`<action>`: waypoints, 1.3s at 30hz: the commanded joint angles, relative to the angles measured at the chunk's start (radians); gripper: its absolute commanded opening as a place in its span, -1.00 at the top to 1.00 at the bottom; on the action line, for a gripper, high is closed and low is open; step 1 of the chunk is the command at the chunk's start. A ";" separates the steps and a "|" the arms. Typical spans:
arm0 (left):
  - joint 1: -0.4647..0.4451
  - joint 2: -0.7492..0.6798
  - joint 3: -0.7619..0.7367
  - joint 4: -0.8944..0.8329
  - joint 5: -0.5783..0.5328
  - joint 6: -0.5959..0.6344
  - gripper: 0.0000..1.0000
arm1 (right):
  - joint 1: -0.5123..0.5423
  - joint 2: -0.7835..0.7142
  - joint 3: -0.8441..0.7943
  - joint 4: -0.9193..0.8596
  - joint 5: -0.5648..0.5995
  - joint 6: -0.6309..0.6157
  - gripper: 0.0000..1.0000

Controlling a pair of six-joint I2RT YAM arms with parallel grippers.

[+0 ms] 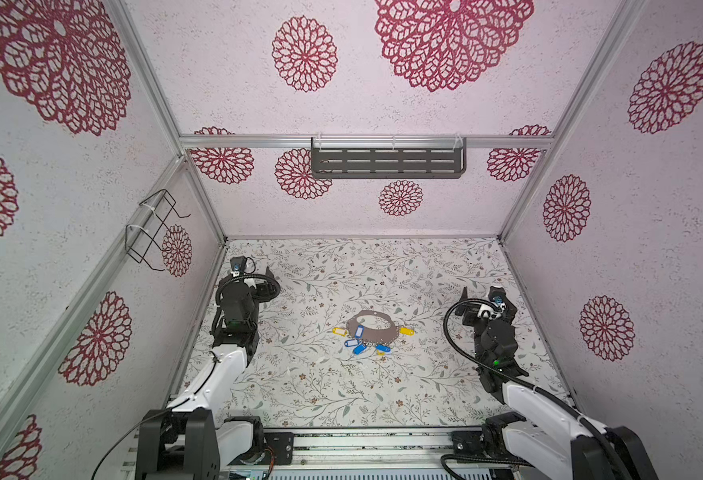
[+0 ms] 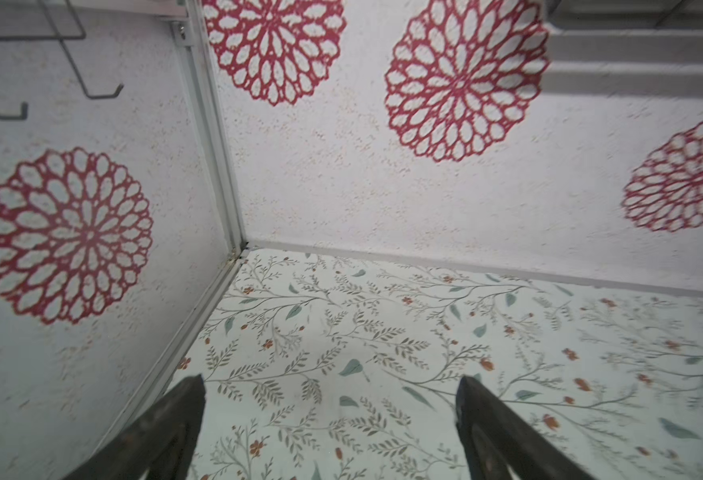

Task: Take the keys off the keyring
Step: 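Reach the left gripper down to the grey keyring plate and grasp its edge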

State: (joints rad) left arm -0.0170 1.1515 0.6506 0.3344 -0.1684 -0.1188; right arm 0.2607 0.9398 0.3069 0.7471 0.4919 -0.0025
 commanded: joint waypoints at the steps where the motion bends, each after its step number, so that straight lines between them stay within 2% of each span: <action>1: -0.024 -0.034 0.085 -0.387 0.148 -0.107 -0.94 | -0.001 -0.076 0.122 -0.365 0.098 0.160 -0.98; 4: -0.028 -0.081 0.146 -0.424 0.316 -0.179 -0.94 | -0.007 -0.148 0.158 -0.573 0.210 0.515 -0.98; 5: -0.028 -0.095 0.163 -0.433 0.360 -0.199 -0.94 | -0.010 -0.173 0.136 -0.573 0.197 0.564 -0.98; 7: -0.028 -0.131 0.192 -0.445 0.407 -0.231 -0.94 | -0.032 -0.223 0.025 -0.412 0.111 0.597 -0.98; 9: -0.028 -0.162 0.222 -0.499 0.379 -0.239 -0.94 | -0.085 -0.217 -0.071 -0.226 -0.034 0.633 -0.98; 11: -0.028 -0.195 0.217 -0.534 0.314 -0.259 -0.94 | -0.112 -0.157 -0.077 -0.204 -0.080 0.668 -0.98; 12: -0.027 -0.214 0.179 -0.504 0.217 -0.311 -0.94 | -0.111 -0.109 -0.052 -0.234 -0.078 0.652 -0.98; 14: -0.013 -0.241 0.074 -0.482 -0.010 -0.588 -0.94 | -0.101 -0.006 0.019 -0.323 -0.045 0.643 -0.98; 15: 0.015 -0.251 0.024 -0.427 -0.009 -0.695 -0.94 | -0.091 0.043 0.049 -0.361 -0.008 0.638 -0.98; 16: 0.050 -0.257 -0.012 -0.355 0.080 -0.698 -0.94 | -0.076 0.088 0.071 -0.378 0.028 0.625 -0.98; 17: 0.057 -0.260 -0.029 -0.312 0.110 -0.696 -0.94 | -0.065 0.121 0.088 -0.386 0.044 0.605 -0.98; 19: 0.016 -0.242 -0.035 -0.303 0.035 -0.700 -0.94 | -0.045 0.177 0.117 -0.410 0.043 0.575 -0.98; 23: -0.197 -0.105 0.051 -0.345 -0.099 -0.529 -0.94 | 0.034 0.256 0.100 -0.353 0.035 0.571 -0.98; 24: -0.257 -0.051 0.072 -0.331 -0.077 -0.449 -0.94 | 0.050 0.277 0.092 -0.327 0.035 0.574 -0.98; 26: -0.348 0.056 0.087 -0.273 0.138 -0.254 -0.94 | 0.060 0.310 0.097 -0.297 0.010 0.597 -0.98; 27: -0.404 0.105 0.115 -0.297 0.217 -0.152 -0.94 | 0.060 0.332 0.108 -0.283 -0.006 0.599 -0.98; 30: -0.538 0.240 0.233 -0.425 0.306 0.168 -0.95 | 0.060 0.417 0.149 -0.273 -0.006 0.584 -0.98; 32: -0.564 0.339 0.349 -0.525 0.320 0.242 -0.97 | 0.058 0.466 0.175 -0.324 0.055 0.634 -0.98; 33: -0.567 0.395 0.418 -0.582 0.361 0.273 -0.82 | 0.053 0.479 0.194 -0.393 0.092 0.699 -0.98; 35: -0.576 0.495 0.529 -0.681 0.454 0.364 -0.18 | 0.030 0.473 0.220 -0.447 0.039 0.701 -0.98; 36: -0.586 0.552 0.596 -0.737 0.479 0.395 0.00 | 0.029 0.452 0.218 -0.448 0.023 0.696 -0.98; 37: -0.595 0.608 0.655 -0.786 0.492 0.419 0.11 | 0.030 0.427 0.199 -0.423 0.021 0.688 -0.98; 39: -0.618 0.707 0.751 -0.857 0.486 0.471 0.19 | 0.042 0.407 0.170 -0.378 0.031 0.675 -0.98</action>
State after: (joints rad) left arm -0.6094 1.7733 1.3193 -0.3347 0.2382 0.1783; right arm 0.2974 1.3914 0.4854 0.3477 0.5014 0.6552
